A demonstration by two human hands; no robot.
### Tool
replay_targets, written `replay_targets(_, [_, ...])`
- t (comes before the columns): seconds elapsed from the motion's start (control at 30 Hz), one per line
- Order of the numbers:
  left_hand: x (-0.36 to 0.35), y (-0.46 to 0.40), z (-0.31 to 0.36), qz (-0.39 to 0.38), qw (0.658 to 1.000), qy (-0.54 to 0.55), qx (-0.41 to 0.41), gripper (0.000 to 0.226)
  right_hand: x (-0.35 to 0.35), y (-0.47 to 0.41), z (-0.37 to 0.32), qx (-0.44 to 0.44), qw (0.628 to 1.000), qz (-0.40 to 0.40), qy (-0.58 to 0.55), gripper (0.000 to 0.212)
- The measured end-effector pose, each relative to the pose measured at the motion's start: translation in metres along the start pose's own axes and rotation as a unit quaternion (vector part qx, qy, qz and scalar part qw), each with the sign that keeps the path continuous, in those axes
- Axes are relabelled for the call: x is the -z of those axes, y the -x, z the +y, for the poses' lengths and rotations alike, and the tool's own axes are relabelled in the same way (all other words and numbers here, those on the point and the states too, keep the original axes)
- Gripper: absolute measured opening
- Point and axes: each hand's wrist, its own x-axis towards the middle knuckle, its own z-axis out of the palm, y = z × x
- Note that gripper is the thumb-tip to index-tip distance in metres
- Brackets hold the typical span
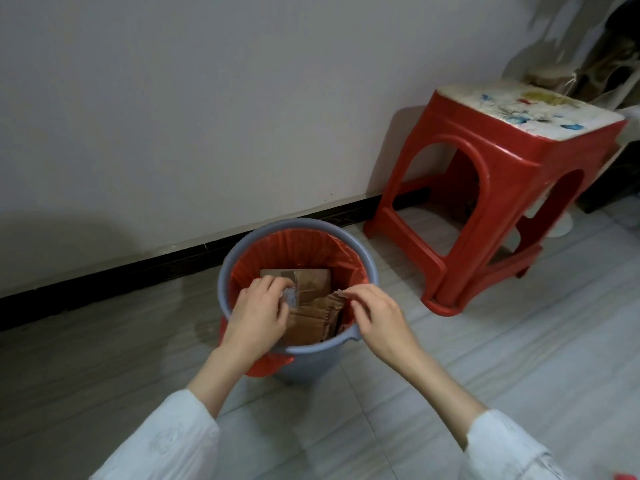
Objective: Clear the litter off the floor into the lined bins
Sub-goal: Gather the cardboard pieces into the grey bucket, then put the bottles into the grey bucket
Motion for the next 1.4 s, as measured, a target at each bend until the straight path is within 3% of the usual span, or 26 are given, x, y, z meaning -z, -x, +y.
replay_targets(0.2, [-0.017, 0.003, 0.086, 0.031, 0.991, 0.055, -0.117, 0.032, 0.033, 0.077, 0.056, -0.106, 0.992, 0.064, -0.017, 0.028])
replay_targets(0.37, [-0.084, 0.032, 0.158, -0.029, 0.977, 0.079, -0.197, 0.029, 0.057, 0.172, 0.131, -0.236, 0.971, 0.047, -0.014, 0.035])
replay_targets(0.6, [-0.206, 0.119, 0.235, -0.255, 0.940, 0.093, -0.209, 0.030, 0.074, 0.318, 0.257, -0.431, 0.893, 0.042, 0.120, 0.043])
replay_targets(0.7, [-0.248, 0.161, 0.260, -0.357, 0.904, 0.093, -0.216, 0.031, 0.082, 0.366, 0.293, -0.496, 0.846, 0.034, 0.193, 0.054])
replay_targets(0.8, [-0.279, 0.198, 0.286, -0.461, 0.854, 0.068, -0.231, 0.037, 0.088, 0.398, 0.316, -0.551, 0.815, 0.015, 0.181, 0.069])
replay_targets(0.93, [-0.308, 0.242, 0.318, -0.605, 0.773, 0.121, -0.146, 0.053, 0.090, 0.416, 0.333, -0.567, 0.815, 0.042, 0.114, 0.077])
replay_targets(1.0, [-0.316, 0.260, 0.325, -0.631, 0.755, 0.132, -0.125, 0.067, 0.087, 0.418, 0.331, -0.545, 0.828, 0.048, 0.122, 0.077])
replay_targets(1.2, [-0.321, 0.300, 0.329, -0.632, 0.754, 0.022, -0.179, 0.095, 0.076, 0.421, 0.317, -0.532, 0.834, 0.047, 0.140, 0.078])
replay_targets(1.4, [-0.320, 0.310, 0.339, -0.599, 0.761, -0.048, -0.246, 0.089, 0.075, 0.417, 0.309, -0.524, 0.843, 0.040, 0.116, 0.076])
